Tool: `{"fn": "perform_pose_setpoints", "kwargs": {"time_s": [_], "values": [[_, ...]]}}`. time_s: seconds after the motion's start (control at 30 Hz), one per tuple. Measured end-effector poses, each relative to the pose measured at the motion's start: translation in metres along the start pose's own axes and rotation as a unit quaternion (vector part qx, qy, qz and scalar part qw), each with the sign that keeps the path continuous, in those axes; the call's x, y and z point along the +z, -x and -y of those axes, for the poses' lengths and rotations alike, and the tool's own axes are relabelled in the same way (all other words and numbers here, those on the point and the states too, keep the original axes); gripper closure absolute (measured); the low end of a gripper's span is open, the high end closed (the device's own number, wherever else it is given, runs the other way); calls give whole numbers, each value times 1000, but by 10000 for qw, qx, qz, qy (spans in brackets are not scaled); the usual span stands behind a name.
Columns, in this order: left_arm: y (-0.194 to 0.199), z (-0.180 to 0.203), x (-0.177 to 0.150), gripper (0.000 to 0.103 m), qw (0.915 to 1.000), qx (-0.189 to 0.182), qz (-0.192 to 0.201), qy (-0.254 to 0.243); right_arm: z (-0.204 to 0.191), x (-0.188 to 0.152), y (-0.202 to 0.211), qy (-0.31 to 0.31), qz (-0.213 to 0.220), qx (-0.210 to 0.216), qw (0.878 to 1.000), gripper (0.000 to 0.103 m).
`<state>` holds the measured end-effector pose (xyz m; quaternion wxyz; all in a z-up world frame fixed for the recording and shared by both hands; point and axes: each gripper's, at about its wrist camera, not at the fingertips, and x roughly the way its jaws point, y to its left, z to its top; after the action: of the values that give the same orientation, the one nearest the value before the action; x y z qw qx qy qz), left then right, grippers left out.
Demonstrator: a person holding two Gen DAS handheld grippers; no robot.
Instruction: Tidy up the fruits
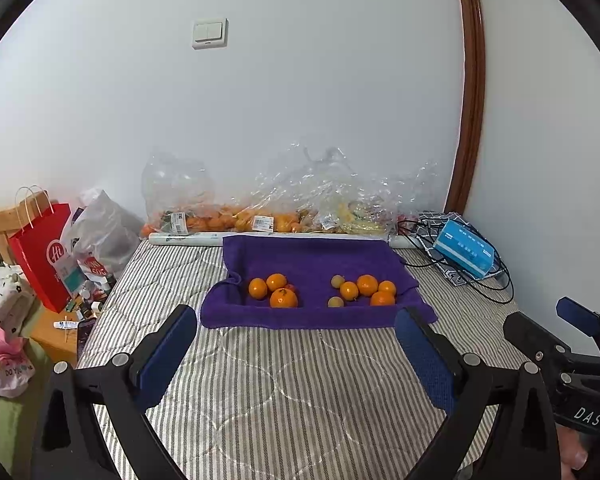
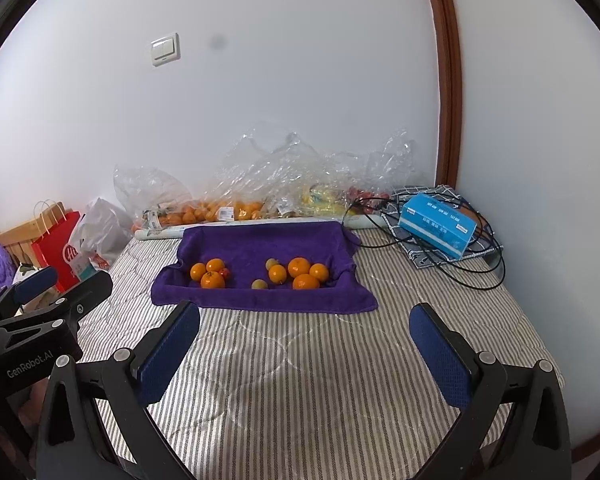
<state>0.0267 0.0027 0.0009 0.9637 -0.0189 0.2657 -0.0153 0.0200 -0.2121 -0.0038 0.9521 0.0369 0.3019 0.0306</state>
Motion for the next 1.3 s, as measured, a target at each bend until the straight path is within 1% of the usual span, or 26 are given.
{"fn": "perform_pose_setpoints", "kwargs": {"time_s": [1.3], "values": [[0, -3, 3, 3, 10000, 21, 12, -1, -6, 0, -1, 102, 21, 2, 9999, 0]]}}
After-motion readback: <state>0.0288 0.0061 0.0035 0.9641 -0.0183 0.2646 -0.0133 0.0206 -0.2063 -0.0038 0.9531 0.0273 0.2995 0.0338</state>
